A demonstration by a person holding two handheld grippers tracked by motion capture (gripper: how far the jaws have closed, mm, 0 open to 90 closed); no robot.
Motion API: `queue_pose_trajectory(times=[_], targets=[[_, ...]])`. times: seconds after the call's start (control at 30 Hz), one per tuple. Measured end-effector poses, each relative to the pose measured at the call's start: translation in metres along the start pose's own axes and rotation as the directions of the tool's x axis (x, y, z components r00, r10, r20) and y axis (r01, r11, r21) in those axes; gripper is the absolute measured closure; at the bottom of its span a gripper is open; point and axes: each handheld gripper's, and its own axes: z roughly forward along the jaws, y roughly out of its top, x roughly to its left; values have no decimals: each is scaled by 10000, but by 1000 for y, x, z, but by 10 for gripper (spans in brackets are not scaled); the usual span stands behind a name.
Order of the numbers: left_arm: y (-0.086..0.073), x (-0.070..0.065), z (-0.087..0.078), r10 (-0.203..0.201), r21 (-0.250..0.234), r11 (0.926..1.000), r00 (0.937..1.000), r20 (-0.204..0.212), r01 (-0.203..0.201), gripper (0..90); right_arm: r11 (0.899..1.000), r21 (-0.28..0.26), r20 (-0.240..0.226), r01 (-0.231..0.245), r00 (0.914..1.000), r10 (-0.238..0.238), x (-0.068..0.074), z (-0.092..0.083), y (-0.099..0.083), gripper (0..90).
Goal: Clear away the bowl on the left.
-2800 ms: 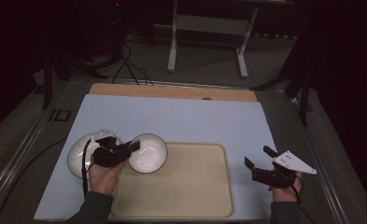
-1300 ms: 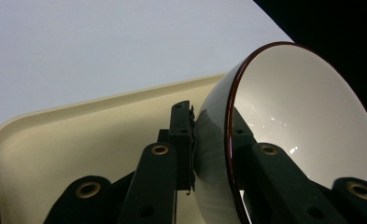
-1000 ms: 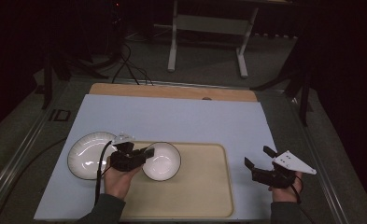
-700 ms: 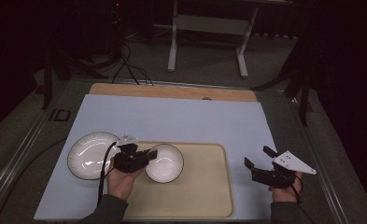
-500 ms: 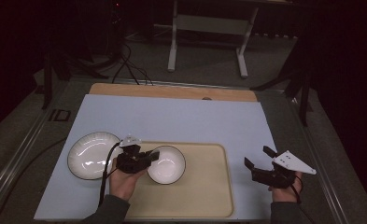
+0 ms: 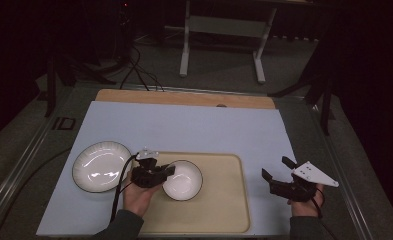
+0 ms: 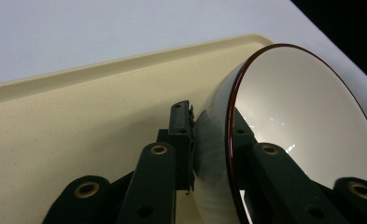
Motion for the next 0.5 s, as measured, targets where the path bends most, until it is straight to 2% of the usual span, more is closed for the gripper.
queue_pose_trajectory(times=[0.1,0.27,0.37,0.5], targets=[[-1,1,6,81,96,9999,9999,-148,-80,784,10000,-4,-8,2,10000,-2,0,0,0,141],[-4,4,12,-38,209,9998,9997,-243,44,784,10000,-4,-10,-1,10000,1,0,0,0,141],[-6,6,17,22,436,9990,9993,-379,-5,782,10000,-1,-3,-2,10000,2,0,0,0,141],[-8,8,21,-58,411,9991,9991,-411,75,784,10000,-14,-2,-8,10000,8,0,0,0,141]])
